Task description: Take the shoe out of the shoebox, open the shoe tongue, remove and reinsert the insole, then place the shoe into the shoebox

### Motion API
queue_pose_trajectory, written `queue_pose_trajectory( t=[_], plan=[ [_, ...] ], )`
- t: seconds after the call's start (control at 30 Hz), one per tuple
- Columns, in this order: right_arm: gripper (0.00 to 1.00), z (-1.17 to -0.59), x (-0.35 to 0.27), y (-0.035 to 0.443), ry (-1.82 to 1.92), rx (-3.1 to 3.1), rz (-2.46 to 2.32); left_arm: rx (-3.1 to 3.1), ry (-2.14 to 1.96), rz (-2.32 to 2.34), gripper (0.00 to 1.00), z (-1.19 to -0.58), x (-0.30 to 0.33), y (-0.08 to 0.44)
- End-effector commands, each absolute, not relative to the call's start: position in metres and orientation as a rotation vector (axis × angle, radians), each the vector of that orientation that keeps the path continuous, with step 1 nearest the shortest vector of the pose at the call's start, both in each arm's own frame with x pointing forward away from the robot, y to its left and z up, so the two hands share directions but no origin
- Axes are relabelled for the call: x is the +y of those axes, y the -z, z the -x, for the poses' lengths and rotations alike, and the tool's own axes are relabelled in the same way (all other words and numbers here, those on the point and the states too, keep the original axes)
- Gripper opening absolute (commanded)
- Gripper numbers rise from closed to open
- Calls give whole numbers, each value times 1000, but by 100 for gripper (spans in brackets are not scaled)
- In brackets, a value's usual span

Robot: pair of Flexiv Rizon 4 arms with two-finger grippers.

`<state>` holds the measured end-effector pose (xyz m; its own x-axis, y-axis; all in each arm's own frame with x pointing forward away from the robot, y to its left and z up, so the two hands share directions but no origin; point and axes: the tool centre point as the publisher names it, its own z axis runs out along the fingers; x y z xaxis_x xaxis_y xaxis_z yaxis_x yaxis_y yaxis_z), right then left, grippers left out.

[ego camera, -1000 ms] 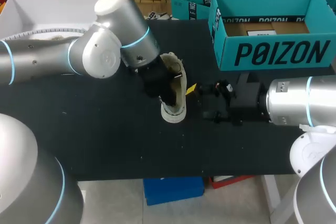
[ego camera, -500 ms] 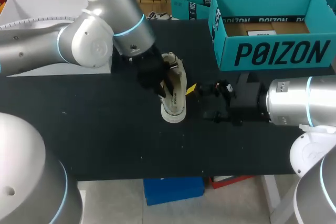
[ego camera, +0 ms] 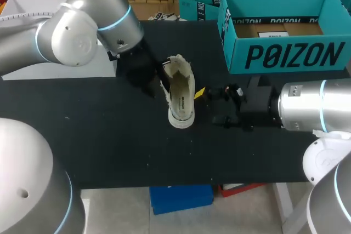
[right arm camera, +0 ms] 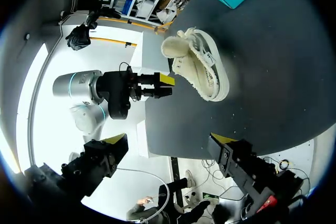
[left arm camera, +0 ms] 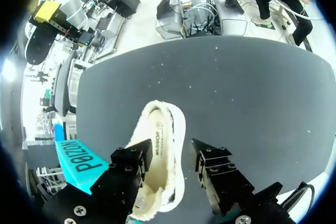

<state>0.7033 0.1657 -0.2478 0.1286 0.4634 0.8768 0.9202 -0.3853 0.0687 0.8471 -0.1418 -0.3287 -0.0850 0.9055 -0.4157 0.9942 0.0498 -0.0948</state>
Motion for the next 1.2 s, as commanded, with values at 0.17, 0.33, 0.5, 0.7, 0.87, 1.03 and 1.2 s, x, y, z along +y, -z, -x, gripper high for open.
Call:
queue_pose_trajectory(
  t=[0.17, 0.33, 0.5, 0.7, 0.87, 1.03, 1.2],
  plan=[
    [100, -703, 165, 248, 1198, -1330, 1911, 2051, 576, -1864, 22, -847, -121, 317],
    [100, -703, 165, 248, 1198, -1330, 1911, 2070, 589, -1799, 12, -854, -108, 309],
    [100, -703, 165, 248, 1198, -1330, 1911, 2096, 573, -1766, 20, -858, -96, 306],
    [100, -703, 165, 248, 1198, -1330, 1911, 2120, 568, -1740, 30, -861, -87, 303],
    [100, -703, 165, 248, 1198, -1330, 1911, 2126, 561, -1738, 34, -861, -85, 303],
    [100, -703, 165, 248, 1198, -1330, 1911, 2122, 554, -1743, 35, -863, -85, 306],
    [100, -703, 165, 248, 1198, -1330, 1911, 2144, 595, -1674, 0, -876, -88, 311]
  ],
)
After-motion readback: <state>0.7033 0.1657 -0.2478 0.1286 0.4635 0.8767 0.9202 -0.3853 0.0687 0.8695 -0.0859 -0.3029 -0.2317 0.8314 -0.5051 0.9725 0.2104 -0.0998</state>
